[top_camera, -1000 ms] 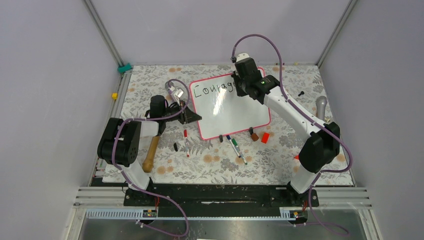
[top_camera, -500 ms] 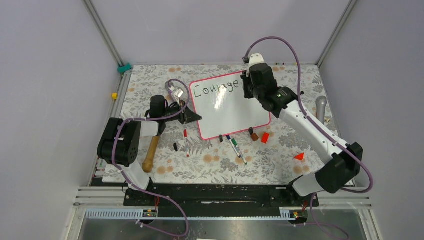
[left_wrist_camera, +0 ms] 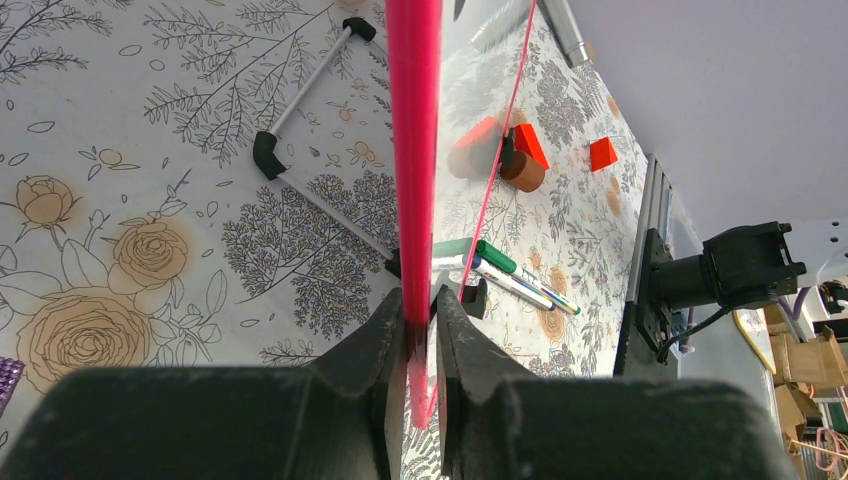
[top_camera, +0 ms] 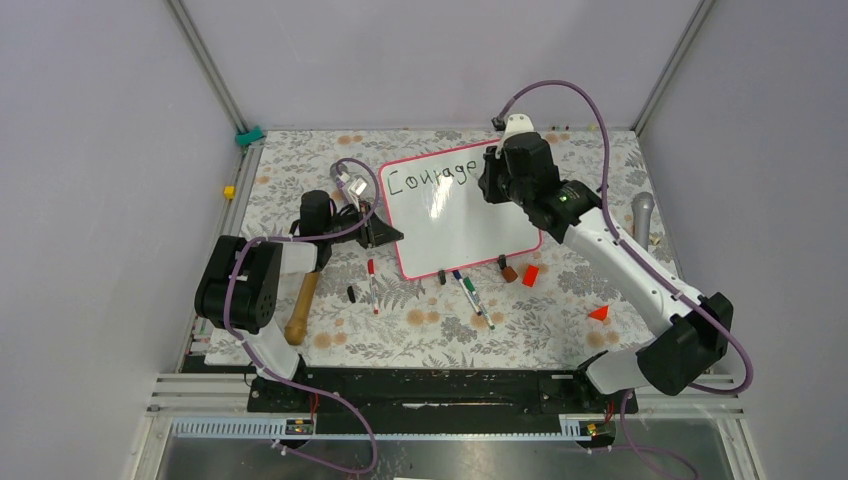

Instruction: Write a sentence on the whiteboard

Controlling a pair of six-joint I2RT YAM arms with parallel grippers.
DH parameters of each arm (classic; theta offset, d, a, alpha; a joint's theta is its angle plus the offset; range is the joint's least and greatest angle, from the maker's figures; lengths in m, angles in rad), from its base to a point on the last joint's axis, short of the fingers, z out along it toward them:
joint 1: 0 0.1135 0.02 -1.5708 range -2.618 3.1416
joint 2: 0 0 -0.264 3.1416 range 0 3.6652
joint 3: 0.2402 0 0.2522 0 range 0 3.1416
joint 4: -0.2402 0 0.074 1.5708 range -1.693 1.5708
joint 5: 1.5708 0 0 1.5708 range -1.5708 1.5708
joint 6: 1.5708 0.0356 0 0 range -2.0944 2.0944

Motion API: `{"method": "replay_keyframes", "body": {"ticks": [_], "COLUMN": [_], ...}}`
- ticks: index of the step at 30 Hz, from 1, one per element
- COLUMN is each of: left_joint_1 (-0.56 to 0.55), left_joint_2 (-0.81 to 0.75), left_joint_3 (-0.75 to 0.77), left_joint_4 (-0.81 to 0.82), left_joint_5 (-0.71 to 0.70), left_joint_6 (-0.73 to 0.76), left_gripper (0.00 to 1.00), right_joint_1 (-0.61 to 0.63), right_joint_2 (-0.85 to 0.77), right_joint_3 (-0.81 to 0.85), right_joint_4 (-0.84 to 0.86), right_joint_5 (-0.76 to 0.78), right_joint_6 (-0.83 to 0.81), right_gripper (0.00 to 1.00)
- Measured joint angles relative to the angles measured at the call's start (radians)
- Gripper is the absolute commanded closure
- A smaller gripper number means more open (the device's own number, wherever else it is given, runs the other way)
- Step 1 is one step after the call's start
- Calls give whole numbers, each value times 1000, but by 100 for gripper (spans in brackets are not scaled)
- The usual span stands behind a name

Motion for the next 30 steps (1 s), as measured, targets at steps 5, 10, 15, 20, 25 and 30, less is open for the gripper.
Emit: {"method": "replay_keyframes", "body": {"ticks": [5, 10, 15, 20, 25, 30], "left_joint_1": [0, 0, 1, 2, 4, 8], "left_joint_2": [0, 0, 0, 0, 0, 11], "left_joint_3": [0, 0, 0, 0, 0, 0], "left_joint_4": [0, 0, 0, 0, 0, 8], "left_joint_5": [0, 0, 0, 0, 1, 7], "left_joint_6": [0, 0, -1, -3, -10, -21], "left_gripper": [100, 100, 100, 100, 100, 100], "right_joint_1": [0, 0, 0, 0, -1, -1], "right_joint_2": [-11, -79, -134, -131, -119, -114], "right_joint_3": [0, -56, -84, -76, -51, -25], "right_joint_4": [-40, -62, -111, -202, -306, -372], "right_joint_5": [0, 37, 74, 146, 286, 357], "right_joint_6": [50, 107, 116, 164, 306, 377], "right_gripper": [100, 100, 100, 100, 100, 100]}}
